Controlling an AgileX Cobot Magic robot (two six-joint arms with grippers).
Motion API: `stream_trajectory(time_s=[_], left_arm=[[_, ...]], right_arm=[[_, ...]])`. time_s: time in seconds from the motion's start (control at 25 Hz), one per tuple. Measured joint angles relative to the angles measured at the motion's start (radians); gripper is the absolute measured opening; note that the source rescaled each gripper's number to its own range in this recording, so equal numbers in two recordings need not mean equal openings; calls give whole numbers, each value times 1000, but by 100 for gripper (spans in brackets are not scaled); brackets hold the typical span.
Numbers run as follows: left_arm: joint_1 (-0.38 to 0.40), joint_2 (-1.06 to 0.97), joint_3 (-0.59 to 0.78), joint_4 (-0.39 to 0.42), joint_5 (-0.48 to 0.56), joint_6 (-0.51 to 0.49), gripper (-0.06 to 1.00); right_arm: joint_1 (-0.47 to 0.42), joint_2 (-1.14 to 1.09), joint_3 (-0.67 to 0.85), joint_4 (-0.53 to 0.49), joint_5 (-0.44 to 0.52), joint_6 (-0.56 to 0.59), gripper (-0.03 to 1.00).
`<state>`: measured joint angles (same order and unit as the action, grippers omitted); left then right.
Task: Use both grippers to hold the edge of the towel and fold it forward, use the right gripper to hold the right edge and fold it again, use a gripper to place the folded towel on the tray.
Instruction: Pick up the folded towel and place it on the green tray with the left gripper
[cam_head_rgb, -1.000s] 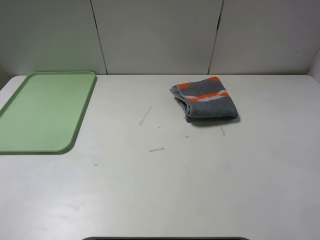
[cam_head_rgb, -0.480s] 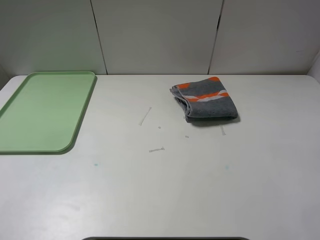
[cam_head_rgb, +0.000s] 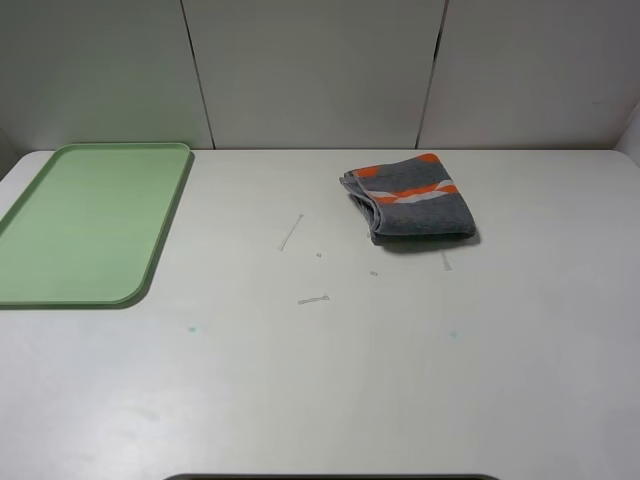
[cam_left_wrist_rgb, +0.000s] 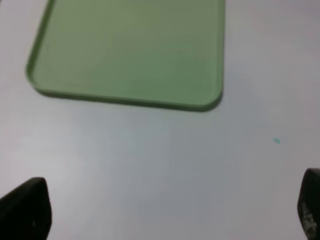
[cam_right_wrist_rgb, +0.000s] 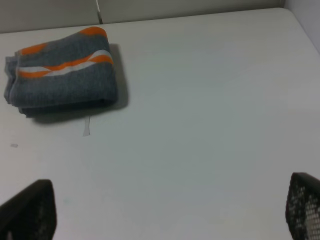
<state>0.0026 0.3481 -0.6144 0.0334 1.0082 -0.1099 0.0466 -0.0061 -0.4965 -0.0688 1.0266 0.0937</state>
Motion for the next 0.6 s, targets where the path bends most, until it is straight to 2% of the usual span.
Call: stream_trajectory(time_s=[0.28,0.4,0.6], left_arm=[[-1,322,-110,-139,-76,146,100],[-30,437,-147,-156,-105,161,100],[-129,619,-214,-158,-186,177,100]], right_arm=[[0,0,0,0,0,0,100],[0,0,0,0,0,0,100],[0,0,0,0,0,0,100]])
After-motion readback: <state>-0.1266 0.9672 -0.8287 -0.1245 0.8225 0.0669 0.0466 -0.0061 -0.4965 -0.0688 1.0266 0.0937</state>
